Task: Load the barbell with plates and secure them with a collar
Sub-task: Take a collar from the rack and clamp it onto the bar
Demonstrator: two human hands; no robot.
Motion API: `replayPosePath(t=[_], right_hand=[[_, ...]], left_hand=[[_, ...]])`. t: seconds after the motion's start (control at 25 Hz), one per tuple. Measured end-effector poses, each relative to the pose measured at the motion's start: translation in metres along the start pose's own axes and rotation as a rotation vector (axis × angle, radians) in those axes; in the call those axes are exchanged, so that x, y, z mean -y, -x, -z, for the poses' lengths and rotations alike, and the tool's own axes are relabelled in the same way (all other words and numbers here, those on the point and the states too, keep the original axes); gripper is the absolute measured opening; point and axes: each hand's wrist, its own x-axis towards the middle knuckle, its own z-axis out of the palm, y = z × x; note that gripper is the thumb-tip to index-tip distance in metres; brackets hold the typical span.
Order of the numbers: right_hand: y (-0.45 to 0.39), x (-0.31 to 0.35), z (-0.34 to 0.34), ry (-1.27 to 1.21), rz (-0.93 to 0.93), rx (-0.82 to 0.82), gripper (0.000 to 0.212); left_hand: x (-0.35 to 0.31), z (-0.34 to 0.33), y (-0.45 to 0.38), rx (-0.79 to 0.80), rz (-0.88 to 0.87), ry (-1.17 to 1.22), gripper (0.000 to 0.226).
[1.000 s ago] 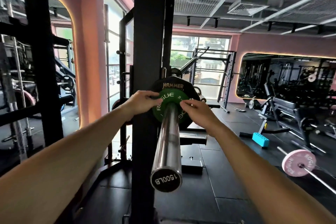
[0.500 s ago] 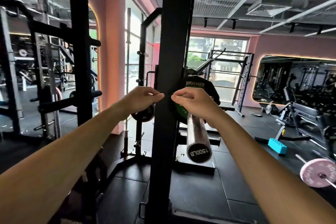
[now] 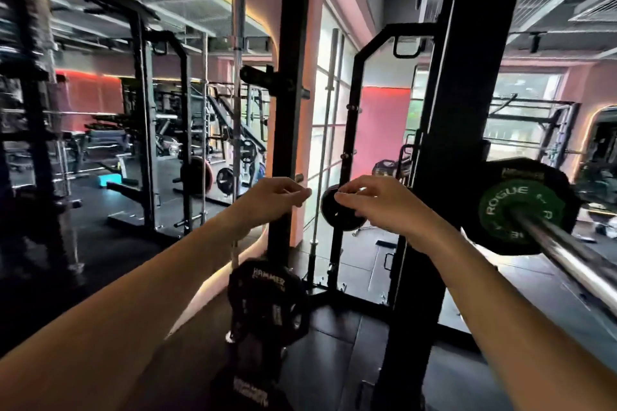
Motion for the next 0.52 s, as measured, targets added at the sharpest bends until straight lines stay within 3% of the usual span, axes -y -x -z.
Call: replayPosePath(t=[0.2,0.52], right_hand=[[-0.037,0.016,-0.081,-0.025,-0.037,0.039,0.016],[-0.128,0.024,-0.119,-0.095,0.018,-0.025,0.006]], left_hand=[[0.041,0.073,-0.002,-0.047,-0.001,-0.035,0.024],[0.076,0.121,-0.068,-0.065,0.008,-0.001,0.014]])
